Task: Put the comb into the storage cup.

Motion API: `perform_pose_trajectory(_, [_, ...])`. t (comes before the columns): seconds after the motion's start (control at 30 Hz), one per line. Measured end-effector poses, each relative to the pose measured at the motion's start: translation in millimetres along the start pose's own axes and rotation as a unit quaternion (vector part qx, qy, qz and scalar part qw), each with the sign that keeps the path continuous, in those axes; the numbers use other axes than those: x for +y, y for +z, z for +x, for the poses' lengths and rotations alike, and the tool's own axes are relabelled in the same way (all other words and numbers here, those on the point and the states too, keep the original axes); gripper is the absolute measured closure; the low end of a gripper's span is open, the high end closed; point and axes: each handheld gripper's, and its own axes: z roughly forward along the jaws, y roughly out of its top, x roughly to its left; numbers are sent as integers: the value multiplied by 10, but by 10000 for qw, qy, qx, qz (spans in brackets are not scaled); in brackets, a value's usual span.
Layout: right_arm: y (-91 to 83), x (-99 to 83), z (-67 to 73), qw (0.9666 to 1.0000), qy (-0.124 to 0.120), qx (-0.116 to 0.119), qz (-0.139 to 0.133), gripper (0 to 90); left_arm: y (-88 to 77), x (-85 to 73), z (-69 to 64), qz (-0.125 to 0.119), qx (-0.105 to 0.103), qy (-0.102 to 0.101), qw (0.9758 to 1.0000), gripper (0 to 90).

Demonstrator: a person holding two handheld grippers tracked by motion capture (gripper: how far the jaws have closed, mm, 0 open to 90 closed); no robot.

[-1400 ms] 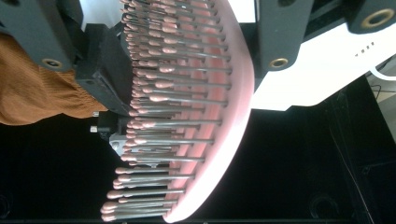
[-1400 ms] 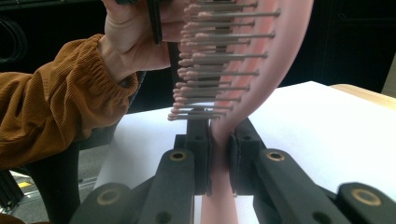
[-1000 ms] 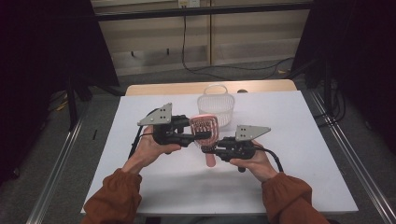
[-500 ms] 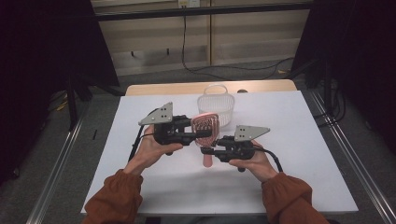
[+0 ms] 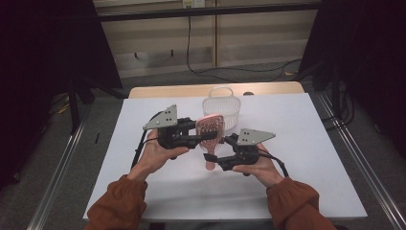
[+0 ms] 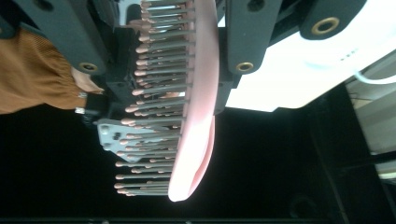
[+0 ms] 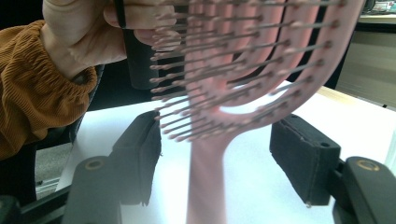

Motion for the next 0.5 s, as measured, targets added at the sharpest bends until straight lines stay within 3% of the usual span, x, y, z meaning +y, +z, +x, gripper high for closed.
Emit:
perform_pose_trajectory(0.37, [-11, 12, -9, 9986, 37, -535, 22, 84, -57, 7, 35, -7, 310, -164, 9994, 642])
perform_pose_trajectory(0.5, [-31, 24, -15, 9973, 43, -731, 19, 52, -79, 12, 48, 4, 503, -235, 9985, 641])
